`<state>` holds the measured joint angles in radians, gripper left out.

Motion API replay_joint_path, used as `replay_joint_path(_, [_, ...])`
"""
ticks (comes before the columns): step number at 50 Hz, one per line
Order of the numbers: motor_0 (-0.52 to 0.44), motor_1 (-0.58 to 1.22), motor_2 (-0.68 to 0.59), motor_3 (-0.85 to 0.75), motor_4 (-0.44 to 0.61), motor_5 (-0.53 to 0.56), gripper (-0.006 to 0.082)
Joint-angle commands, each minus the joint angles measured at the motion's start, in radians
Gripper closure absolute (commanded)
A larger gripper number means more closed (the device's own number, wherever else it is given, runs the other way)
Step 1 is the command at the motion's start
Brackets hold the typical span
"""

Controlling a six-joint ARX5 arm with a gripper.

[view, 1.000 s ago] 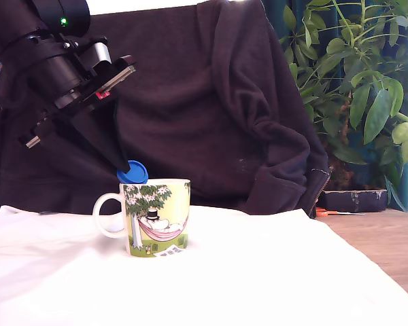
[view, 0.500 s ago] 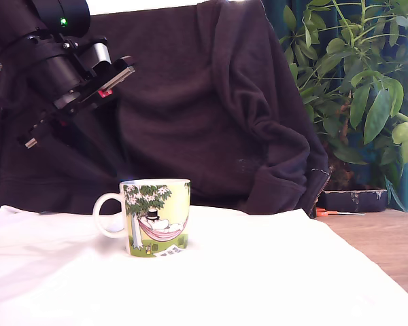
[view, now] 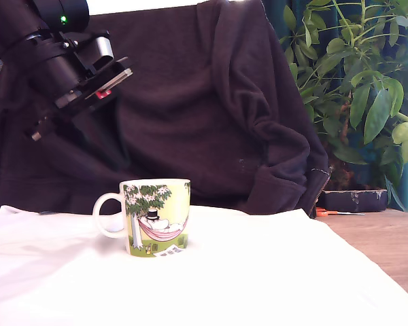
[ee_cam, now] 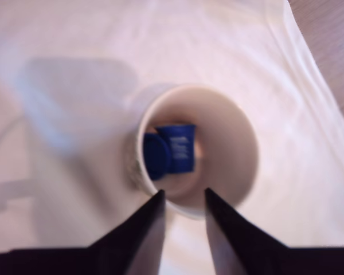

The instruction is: Pick the blue coffee capsule and place it inside the green coffee cup

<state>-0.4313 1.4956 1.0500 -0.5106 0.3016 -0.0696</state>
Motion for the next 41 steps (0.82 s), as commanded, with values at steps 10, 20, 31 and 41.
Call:
replay_joint_path(10, [0.085, -0.154, 0.019, -0.038, -0.13, 0.083, 0.0786])
replay_joint_path(20, [0.19, -0.249, 0.019, -0.091, -0.146, 0.105, 0.0786])
replay_joint_path(31, [0.292, -0.324, 0.019, -0.15, -0.153, 0.123, 0.0786])
replay_joint_path(41, [0.354, -0.346, 0.019, -0.159, -0.153, 0.123, 0.0786])
